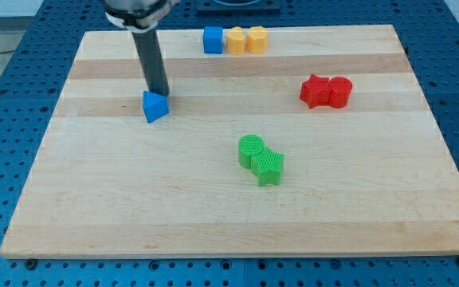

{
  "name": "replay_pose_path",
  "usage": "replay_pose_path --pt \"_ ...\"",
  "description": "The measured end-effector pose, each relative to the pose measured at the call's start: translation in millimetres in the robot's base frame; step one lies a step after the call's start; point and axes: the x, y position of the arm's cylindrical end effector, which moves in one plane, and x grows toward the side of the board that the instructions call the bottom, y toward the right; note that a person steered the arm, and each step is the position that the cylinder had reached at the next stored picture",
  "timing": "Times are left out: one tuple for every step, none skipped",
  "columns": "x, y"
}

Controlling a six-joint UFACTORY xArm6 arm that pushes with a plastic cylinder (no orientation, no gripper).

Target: Push the blue cube into the blue triangle

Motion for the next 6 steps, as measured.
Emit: replay_pose_path --pt "-55.1 -11.1" --pt "-114.9 2.9" --pt "-149.9 55.5" --pt "-154.2 107.2" --pt "-144.9 125.4" --pt "-125.9 104.9"
